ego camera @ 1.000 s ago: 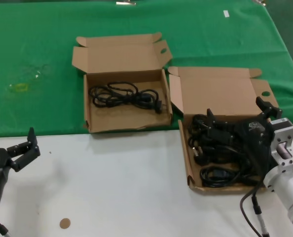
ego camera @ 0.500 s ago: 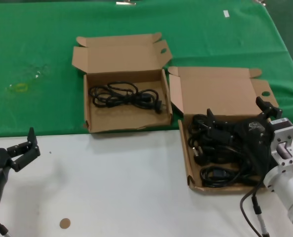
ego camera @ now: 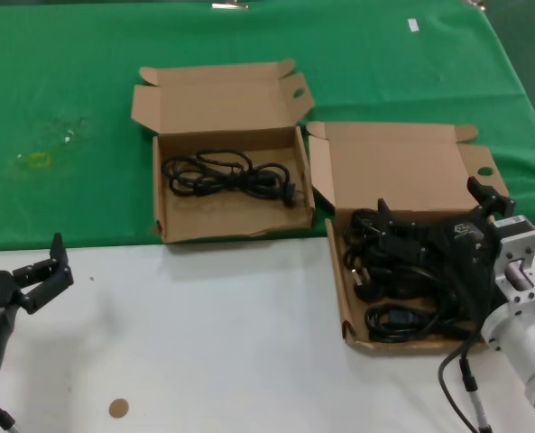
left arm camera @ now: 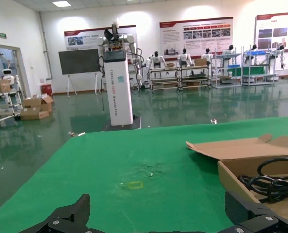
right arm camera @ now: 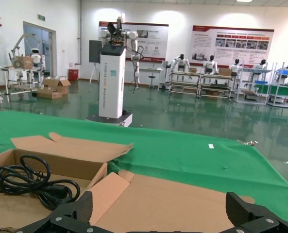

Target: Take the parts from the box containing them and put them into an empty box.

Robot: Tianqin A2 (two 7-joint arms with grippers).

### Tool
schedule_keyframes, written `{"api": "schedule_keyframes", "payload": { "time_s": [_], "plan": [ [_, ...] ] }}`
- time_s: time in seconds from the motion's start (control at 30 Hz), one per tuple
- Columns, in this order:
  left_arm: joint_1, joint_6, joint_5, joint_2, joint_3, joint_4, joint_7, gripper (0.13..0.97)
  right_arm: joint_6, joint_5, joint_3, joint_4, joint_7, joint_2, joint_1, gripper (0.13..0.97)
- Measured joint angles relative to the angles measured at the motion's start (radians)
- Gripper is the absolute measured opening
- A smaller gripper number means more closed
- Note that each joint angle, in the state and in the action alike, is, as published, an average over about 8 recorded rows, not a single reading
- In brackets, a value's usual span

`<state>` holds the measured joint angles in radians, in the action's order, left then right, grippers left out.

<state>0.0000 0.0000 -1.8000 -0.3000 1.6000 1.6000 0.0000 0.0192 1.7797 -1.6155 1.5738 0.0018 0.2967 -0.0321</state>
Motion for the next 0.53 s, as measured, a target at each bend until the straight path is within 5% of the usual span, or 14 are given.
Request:
{"api": "schedule_keyframes", "payload": {
  "time_s": [0.53],
  "plan": [
    [0.000,0.000,0.000,0.000,0.000,0.000,0.000,0.966,0.000,0.000,0.000,0.000,0.000,0.000,0.000,0.966]
  ]
}}
